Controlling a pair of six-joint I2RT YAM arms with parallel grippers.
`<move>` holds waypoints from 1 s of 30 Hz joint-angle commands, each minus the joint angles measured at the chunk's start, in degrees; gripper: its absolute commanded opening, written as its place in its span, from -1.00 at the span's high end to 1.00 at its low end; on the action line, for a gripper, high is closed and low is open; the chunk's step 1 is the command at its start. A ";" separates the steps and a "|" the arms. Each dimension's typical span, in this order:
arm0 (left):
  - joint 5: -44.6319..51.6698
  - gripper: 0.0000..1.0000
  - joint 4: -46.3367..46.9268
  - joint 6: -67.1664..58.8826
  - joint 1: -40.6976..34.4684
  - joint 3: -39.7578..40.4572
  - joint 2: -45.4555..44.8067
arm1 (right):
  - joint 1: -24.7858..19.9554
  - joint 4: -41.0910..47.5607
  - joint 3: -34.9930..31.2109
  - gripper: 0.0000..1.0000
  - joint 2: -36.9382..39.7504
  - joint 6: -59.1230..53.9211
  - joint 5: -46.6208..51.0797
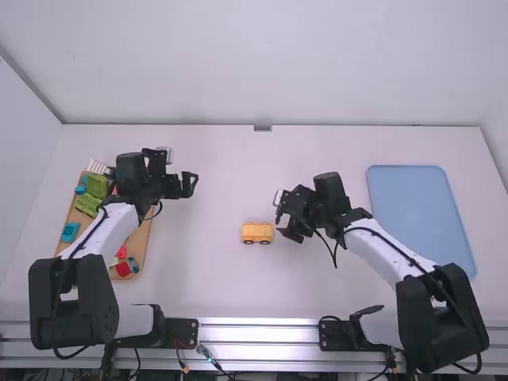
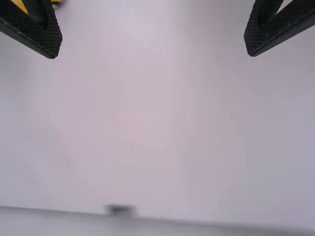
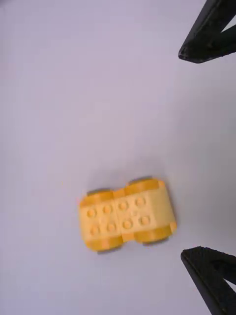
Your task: Assemble lego blocks to make yellow taxi
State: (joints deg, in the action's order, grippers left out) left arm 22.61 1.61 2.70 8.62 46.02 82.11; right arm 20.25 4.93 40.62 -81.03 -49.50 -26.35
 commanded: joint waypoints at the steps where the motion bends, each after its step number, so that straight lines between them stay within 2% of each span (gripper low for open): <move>1: -21.55 -0.99 4.42 12.50 1.20 2.45 -0.85 | -1.01 -1.46 -0.09 -0.98 0.90 -0.04 2.19; 7: -26.25 -0.99 20.96 17.84 4.02 15.45 6.16 | -2.29 -4.57 -0.09 -0.97 0.87 0.24 1.79; 9: -31.30 -0.99 32.06 24.59 5.95 24.55 12.59 | -2.29 -6.12 -0.09 -0.97 0.87 2.05 1.81; 10: -31.30 -0.99 32.06 24.59 5.95 24.55 12.59 | -2.29 -6.12 -0.09 -0.97 0.87 2.05 1.81; 12: -32.04 -0.99 40.48 27.58 7.87 33.70 20.72 | -2.27 -6.54 -0.09 -0.97 0.90 2.95 1.79; 14: -32.13 -0.99 44.78 27.52 8.52 39.91 27.28 | -2.29 -6.23 -0.09 -0.98 0.90 2.99 1.97; 17: -32.76 -0.99 48.22 27.52 8.63 44.98 32.87 | -2.23 -6.21 -0.09 -0.97 0.90 3.02 2.19; 21: -32.11 -0.99 48.28 30.97 8.26 46.80 36.06 | -2.32 -6.25 -0.09 -0.98 0.90 2.97 2.23; 26: -32.11 -0.99 47.78 44.41 8.66 44.72 36.22 | -2.16 -6.73 -0.09 -0.98 0.90 2.99 2.21; 30: -32.13 -0.99 47.54 46.66 8.66 42.84 36.20 | -2.27 -7.78 -0.09 -0.98 0.90 2.97 2.23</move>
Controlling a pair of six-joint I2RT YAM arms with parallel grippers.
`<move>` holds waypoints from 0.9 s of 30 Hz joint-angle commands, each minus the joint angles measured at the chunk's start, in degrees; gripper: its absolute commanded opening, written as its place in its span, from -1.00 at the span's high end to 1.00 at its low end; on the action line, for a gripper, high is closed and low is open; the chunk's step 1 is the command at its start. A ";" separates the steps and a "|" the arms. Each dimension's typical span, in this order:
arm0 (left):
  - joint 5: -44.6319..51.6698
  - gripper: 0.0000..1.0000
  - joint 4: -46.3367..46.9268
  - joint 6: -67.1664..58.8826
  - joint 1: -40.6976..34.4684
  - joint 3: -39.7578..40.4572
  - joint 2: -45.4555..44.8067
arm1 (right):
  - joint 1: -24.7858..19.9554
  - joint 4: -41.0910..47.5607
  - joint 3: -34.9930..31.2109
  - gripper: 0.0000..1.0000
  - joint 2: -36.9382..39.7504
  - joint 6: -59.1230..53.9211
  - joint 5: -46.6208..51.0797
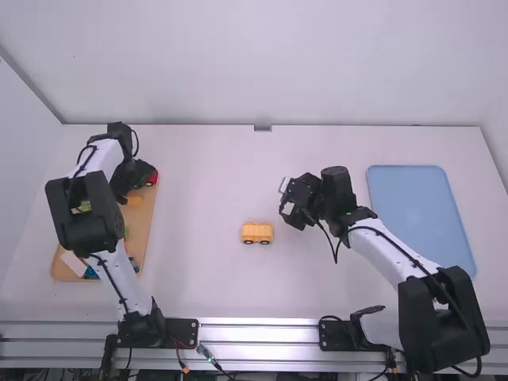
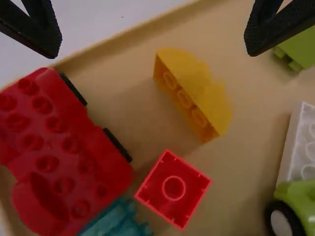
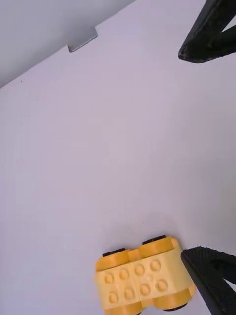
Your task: Assemble lego blocks to make yellow taxi
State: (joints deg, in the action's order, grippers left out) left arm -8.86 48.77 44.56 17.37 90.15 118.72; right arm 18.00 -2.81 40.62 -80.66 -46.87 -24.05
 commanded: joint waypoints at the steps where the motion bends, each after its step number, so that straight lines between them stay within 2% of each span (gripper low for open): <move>1: -0.70 -0.99 0.07 3.96 -0.11 -1.57 -0.42 | 0.15 -0.31 -0.09 -0.97 0.52 0.35 -0.09; 4: -1.29 -0.99 -0.70 3.06 0.09 -1.73 -0.42 | -0.13 -0.81 -0.09 -0.97 0.52 0.39 -0.13; 6: -0.79 -0.99 -1.05 6.91 0.94 -1.73 -0.42 | -0.13 -0.94 -0.09 -0.98 0.52 0.55 -0.09; 9: -0.85 -0.77 -0.04 10.82 1.88 -1.75 -0.42 | 0.09 -1.05 -0.09 -0.98 0.52 0.55 -0.11; 15: -0.85 -0.65 -2.84 12.79 2.45 -4.83 -0.42 | -0.02 -1.11 -0.09 -0.98 0.50 0.57 -0.13; 17: -1.07 -0.52 -4.57 15.30 2.51 -6.71 -0.42 | -0.02 -1.07 -0.09 -0.98 0.52 0.55 -0.11; 23: 1.90 -0.40 -9.27 15.45 2.23 -9.55 -0.42 | 0.04 -1.03 -0.09 -0.98 0.52 0.66 -0.13; 25: 1.68 -0.26 -10.54 16.83 2.16 -10.67 -0.42 | 0.02 -1.16 -0.09 -0.98 0.52 1.84 -0.09; 27: 1.73 -0.22 -10.84 17.66 2.16 -11.06 -0.39 | 0.02 -1.18 -0.09 -0.97 0.52 2.08 -0.11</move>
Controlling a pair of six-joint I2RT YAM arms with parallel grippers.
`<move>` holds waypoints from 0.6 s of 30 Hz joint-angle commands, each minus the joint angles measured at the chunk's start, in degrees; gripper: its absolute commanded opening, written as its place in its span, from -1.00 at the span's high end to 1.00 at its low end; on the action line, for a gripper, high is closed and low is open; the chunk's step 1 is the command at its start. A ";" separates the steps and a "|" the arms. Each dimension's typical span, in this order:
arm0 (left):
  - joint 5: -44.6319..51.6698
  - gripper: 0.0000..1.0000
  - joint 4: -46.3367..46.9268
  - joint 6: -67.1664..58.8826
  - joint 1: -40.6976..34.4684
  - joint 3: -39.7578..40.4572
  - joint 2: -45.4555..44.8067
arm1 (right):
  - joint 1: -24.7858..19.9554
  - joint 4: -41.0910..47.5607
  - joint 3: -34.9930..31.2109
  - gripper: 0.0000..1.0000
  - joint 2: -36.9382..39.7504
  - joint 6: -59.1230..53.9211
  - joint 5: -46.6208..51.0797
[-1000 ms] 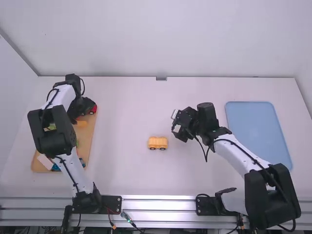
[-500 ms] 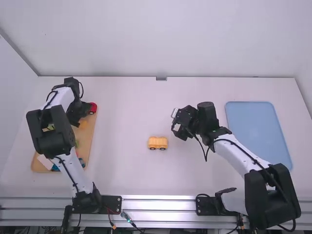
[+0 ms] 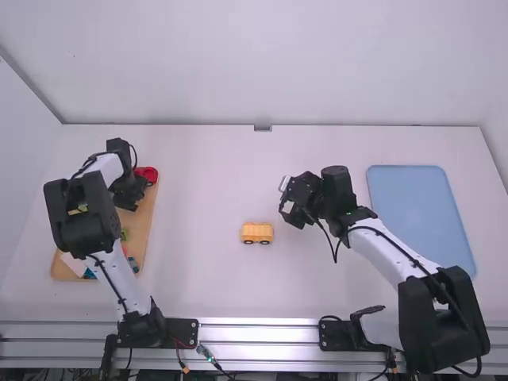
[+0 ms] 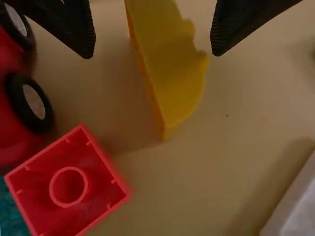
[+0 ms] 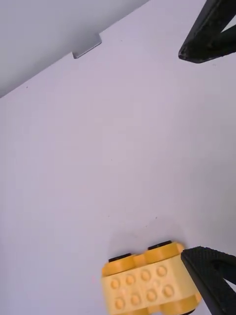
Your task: Assemble lego blocks to make yellow taxi
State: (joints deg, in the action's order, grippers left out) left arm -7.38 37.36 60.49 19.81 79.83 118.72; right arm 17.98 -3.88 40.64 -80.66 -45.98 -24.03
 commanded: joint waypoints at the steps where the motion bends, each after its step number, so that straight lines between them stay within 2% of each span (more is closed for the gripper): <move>1: 0.26 -0.17 -0.63 1.86 -0.28 -1.66 -0.42 | 0.04 0.04 -0.11 -0.98 0.52 1.16 -0.13; 6: 0.46 0.02 -3.45 1.90 0.11 -3.63 -0.42 | -0.04 0.04 -0.11 -0.98 0.52 1.16 -0.09; 7: 0.11 0.14 -3.78 2.10 0.00 -4.02 -0.42 | -0.02 0.04 -0.11 -0.98 0.52 1.18 -0.13; 13: -2.36 0.13 -3.30 5.27 0.13 -4.26 -0.42 | 0.00 0.04 -0.11 -0.98 0.52 1.16 -0.13; 18: -0.85 0.24 -3.61 4.66 0.09 -4.26 -0.42 | 0.02 0.15 -0.11 -0.97 0.52 1.18 -0.11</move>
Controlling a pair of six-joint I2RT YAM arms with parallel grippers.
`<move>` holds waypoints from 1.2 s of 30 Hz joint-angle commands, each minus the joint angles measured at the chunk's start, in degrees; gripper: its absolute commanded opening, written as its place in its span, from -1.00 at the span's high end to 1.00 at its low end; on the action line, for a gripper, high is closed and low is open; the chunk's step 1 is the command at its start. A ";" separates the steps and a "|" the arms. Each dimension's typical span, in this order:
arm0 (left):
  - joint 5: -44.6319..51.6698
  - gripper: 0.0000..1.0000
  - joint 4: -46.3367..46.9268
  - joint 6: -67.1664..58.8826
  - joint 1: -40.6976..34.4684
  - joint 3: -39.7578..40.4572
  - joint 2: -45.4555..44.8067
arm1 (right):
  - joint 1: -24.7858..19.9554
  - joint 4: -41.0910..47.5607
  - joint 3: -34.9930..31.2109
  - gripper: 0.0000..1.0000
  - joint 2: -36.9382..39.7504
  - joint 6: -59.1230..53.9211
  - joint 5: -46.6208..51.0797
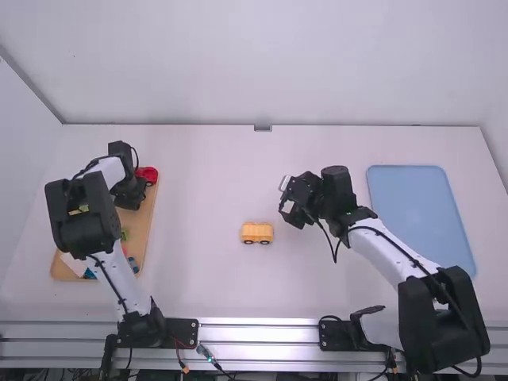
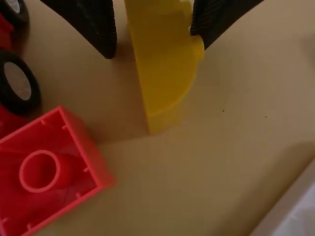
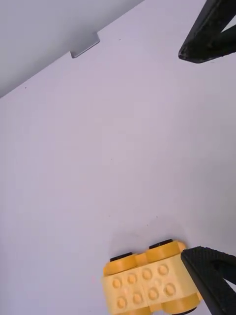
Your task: Assemble lego blocks to make yellow taxi
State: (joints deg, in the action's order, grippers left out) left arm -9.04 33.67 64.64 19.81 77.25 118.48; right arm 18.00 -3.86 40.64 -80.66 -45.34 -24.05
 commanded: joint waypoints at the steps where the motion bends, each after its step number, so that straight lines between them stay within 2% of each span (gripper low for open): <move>1: 0.90 0.24 0.09 0.50 0.07 -1.66 -0.17 | 0.00 0.13 -0.11 -0.98 0.52 0.52 -0.11; 7: 0.85 0.42 0.83 1.92 0.07 -1.68 -0.17 | -0.02 0.22 -0.11 -0.98 0.52 0.55 -0.09; 10: 0.87 0.35 0.98 1.55 0.04 -1.68 -0.17 | 0.00 0.17 -0.11 -0.98 0.50 0.55 -0.11; 18: 1.05 0.45 0.72 1.57 0.02 -1.66 -0.17 | 0.02 0.24 -0.11 -0.98 0.52 0.55 -0.13; 19: 1.05 0.78 0.74 1.60 0.02 -1.66 -0.20 | 0.02 0.26 -0.11 -0.98 0.52 0.55 -0.13; 20: 1.07 0.86 0.68 1.57 0.02 -1.66 -0.20 | 0.04 0.24 -0.11 -0.98 0.50 0.57 -0.13; 29: 1.05 0.78 0.35 -0.31 0.07 -1.62 -0.57 | 0.02 -0.11 -0.11 -0.97 0.52 0.66 -0.26; 32: 1.07 0.83 0.31 -3.08 0.02 -1.29 -1.40 | 0.04 -1.95 -0.11 -0.98 0.52 3.91 -0.46; 36: 0.17 0.90 0.31 -7.52 -0.57 -0.94 -5.35 | -0.11 -9.97 -0.11 -0.98 0.33 17.25 -0.26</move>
State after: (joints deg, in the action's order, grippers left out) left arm -8.62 33.69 60.49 19.68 76.79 117.34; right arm 17.98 -12.84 40.58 -80.66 -36.27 -24.08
